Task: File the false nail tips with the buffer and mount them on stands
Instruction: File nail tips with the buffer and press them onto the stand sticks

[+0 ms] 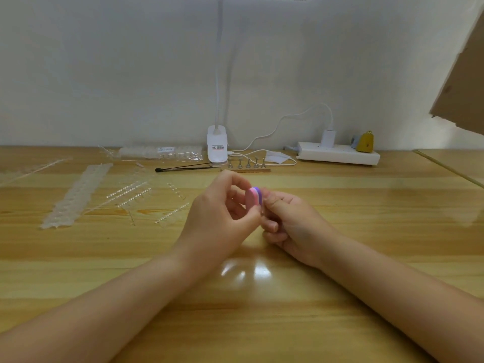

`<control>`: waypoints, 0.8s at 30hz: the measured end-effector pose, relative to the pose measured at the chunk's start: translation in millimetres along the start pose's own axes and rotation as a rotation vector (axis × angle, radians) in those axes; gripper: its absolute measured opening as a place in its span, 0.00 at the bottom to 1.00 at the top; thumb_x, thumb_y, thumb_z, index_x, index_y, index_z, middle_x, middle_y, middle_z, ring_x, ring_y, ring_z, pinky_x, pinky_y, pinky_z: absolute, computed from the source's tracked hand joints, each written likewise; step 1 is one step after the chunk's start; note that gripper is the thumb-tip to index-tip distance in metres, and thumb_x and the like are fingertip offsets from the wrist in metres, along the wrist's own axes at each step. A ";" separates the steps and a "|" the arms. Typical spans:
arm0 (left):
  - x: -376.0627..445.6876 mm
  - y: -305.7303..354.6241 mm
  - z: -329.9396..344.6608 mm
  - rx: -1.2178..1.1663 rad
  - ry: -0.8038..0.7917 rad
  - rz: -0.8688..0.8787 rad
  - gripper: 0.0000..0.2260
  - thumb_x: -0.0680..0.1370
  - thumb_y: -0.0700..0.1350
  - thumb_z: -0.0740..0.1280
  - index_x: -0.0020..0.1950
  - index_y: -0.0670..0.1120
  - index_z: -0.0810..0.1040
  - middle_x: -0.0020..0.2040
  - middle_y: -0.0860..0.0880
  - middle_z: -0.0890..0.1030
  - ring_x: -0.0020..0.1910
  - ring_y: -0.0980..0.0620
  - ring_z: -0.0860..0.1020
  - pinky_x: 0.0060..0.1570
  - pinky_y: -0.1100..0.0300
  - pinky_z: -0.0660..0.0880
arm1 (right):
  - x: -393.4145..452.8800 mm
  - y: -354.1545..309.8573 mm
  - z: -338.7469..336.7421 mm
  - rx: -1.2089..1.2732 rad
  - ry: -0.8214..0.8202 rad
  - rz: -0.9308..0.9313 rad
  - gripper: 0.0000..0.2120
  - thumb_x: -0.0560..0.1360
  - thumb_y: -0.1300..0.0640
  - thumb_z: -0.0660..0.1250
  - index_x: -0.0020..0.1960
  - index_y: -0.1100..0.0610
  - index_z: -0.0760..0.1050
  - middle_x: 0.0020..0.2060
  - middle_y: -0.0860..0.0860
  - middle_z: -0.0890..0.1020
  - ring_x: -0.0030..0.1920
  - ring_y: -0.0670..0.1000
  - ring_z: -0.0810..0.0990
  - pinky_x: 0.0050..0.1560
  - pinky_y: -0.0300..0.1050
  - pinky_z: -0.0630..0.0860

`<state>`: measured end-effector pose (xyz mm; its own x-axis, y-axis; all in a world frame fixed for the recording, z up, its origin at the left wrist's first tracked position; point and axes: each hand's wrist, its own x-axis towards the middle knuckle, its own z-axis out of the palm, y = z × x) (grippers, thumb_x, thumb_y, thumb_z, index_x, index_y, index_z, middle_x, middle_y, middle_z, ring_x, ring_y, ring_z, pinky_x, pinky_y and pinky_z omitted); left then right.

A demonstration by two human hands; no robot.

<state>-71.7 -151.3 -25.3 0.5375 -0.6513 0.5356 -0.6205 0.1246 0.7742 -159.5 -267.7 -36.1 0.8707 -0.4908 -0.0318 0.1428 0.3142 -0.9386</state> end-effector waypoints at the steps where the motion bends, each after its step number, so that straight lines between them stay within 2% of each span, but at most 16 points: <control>1: 2.0 -3.1 -3.2 -0.005 0.033 -0.013 0.07 0.74 0.45 0.71 0.47 0.51 0.74 0.37 0.53 0.81 0.35 0.55 0.80 0.34 0.59 0.77 | -0.2 0.3 0.9 -0.023 -0.005 0.002 0.11 0.75 0.52 0.63 0.42 0.60 0.69 0.25 0.48 0.65 0.22 0.42 0.64 0.19 0.33 0.58; 4: 9.3 -8.1 -14.1 -0.053 0.149 -0.067 0.08 0.74 0.42 0.72 0.47 0.51 0.73 0.38 0.55 0.80 0.34 0.59 0.80 0.31 0.68 0.73 | 0.3 1.4 1.6 -0.033 0.013 0.012 0.11 0.76 0.52 0.63 0.41 0.59 0.69 0.24 0.47 0.66 0.22 0.43 0.64 0.19 0.33 0.58; 5: 9.4 -7.7 -16.5 -0.012 0.157 0.014 0.09 0.74 0.41 0.72 0.47 0.50 0.74 0.37 0.54 0.80 0.34 0.59 0.79 0.33 0.69 0.73 | 0.6 1.1 0.9 -0.013 0.028 0.018 0.10 0.76 0.53 0.64 0.42 0.59 0.69 0.23 0.47 0.66 0.21 0.43 0.64 0.19 0.33 0.58; 7: 5.7 -5.3 -16.2 0.174 0.069 0.351 0.08 0.73 0.36 0.72 0.48 0.46 0.77 0.39 0.52 0.79 0.37 0.56 0.78 0.39 0.66 0.75 | 1.2 0.5 -1.7 0.018 0.041 0.030 0.10 0.78 0.54 0.63 0.42 0.59 0.69 0.23 0.47 0.66 0.21 0.42 0.64 0.18 0.32 0.58; 9: -0.9 -5.8 -12.7 0.406 -0.067 0.703 0.07 0.71 0.33 0.72 0.46 0.41 0.81 0.41 0.46 0.79 0.38 0.50 0.78 0.40 0.57 0.76 | 0.1 -1.6 -1.9 -0.021 -0.020 0.053 0.10 0.80 0.55 0.61 0.44 0.61 0.69 0.26 0.49 0.67 0.22 0.42 0.63 0.19 0.32 0.58; 11: 1.7 -8.2 -16.1 0.610 -0.106 0.842 0.09 0.68 0.31 0.71 0.44 0.42 0.84 0.40 0.44 0.79 0.37 0.45 0.77 0.37 0.52 0.76 | -0.9 -2.9 -1.7 -0.069 -0.087 0.077 0.08 0.81 0.56 0.59 0.47 0.61 0.70 0.28 0.50 0.66 0.23 0.42 0.64 0.19 0.32 0.59; 13: 7.7 -11.8 -24.1 0.694 -0.072 0.808 0.11 0.66 0.29 0.72 0.45 0.42 0.84 0.39 0.43 0.79 0.36 0.43 0.76 0.35 0.51 0.75 | -0.9 -4.8 -3.1 -0.046 -0.070 0.110 0.12 0.81 0.56 0.59 0.41 0.60 0.69 0.26 0.48 0.65 0.23 0.42 0.64 0.20 0.32 0.57; 15: 9.9 -14.9 -29.4 0.703 -0.018 0.793 0.13 0.67 0.29 0.73 0.47 0.43 0.84 0.39 0.43 0.79 0.37 0.43 0.76 0.36 0.50 0.75 | -1.3 -7.0 -3.9 -0.014 -0.049 0.126 0.13 0.81 0.56 0.59 0.38 0.58 0.69 0.25 0.48 0.64 0.23 0.42 0.64 0.20 0.32 0.56; 19: 1.5 -12.2 -21.8 0.672 -0.097 0.956 0.12 0.76 0.34 0.64 0.53 0.47 0.82 0.42 0.45 0.79 0.41 0.47 0.73 0.43 0.56 0.72 | -3.9 -8.3 -2.4 -0.081 -0.133 0.138 0.12 0.81 0.57 0.58 0.40 0.58 0.68 0.25 0.47 0.67 0.22 0.42 0.64 0.21 0.32 0.55; 21: 5.5 -14.1 -25.3 0.705 -0.090 0.923 0.13 0.73 0.32 0.67 0.52 0.46 0.83 0.41 0.44 0.80 0.40 0.46 0.74 0.42 0.55 0.73 | -3.6 -8.1 -2.4 -0.084 -0.134 0.139 0.11 0.81 0.57 0.58 0.40 0.57 0.69 0.27 0.48 0.66 0.23 0.42 0.64 0.20 0.32 0.55; 24: 12.8 -16.9 -32.4 0.713 0.002 0.801 0.13 0.68 0.29 0.73 0.48 0.43 0.85 0.40 0.42 0.80 0.38 0.43 0.77 0.39 0.49 0.76 | -2.4 -8.9 -5.0 -0.015 -0.085 0.148 0.11 0.80 0.56 0.60 0.39 0.57 0.69 0.26 0.48 0.64 0.23 0.42 0.63 0.21 0.31 0.56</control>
<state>-35.9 -137.4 -20.6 -0.1734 -0.5724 0.8014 -0.9828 0.0486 -0.1779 -165.2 -273.5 -29.4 0.9183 -0.3698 -0.1414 0.0038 0.3653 -0.9309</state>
